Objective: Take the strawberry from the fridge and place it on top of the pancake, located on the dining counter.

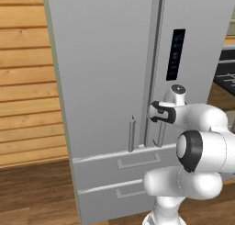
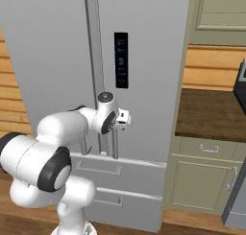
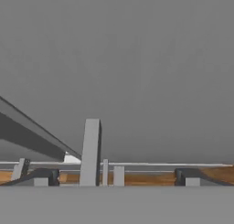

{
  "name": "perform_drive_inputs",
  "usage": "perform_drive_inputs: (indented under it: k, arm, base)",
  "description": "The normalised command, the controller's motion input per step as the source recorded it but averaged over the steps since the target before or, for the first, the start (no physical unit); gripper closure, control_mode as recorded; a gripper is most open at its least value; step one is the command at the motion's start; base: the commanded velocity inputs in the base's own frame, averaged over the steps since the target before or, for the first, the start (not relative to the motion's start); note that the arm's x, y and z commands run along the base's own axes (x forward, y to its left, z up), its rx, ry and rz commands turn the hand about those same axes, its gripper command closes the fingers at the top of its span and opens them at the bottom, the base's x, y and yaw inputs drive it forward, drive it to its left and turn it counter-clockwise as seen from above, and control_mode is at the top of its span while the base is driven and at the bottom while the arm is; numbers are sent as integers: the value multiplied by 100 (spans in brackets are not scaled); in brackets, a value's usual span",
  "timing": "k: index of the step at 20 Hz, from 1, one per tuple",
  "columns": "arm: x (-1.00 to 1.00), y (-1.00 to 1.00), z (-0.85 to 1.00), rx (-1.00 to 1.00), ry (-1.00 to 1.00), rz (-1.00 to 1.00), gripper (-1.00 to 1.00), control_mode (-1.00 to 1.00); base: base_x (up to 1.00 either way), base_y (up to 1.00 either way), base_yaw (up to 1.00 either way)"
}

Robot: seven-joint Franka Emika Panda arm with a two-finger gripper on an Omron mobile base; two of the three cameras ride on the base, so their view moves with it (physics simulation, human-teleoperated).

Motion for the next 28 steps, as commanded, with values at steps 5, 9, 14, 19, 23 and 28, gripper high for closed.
perform_drive_inputs:
  k: [5,9,14,19,23,28]
  arm:
    - [5,0,-14,0,-7,0,100,-100]
    - [0,0,-14,0,-12,0,100,-100]
    - [-8,-6,-13,0,-13,0,100,-100]
    - [-39,-28,-2,0,-9,0,100,-100]
    - [-53,-49,0,2,-3,0,100,-100]
    - [-79,-55,0,4,1,-4,100,-100]
  base:
    - [0,0,0]
    - [0,0,0]
    - [0,0,0]
    - [0,0,0]
    - [0,0,0]
    - [0,0,0]
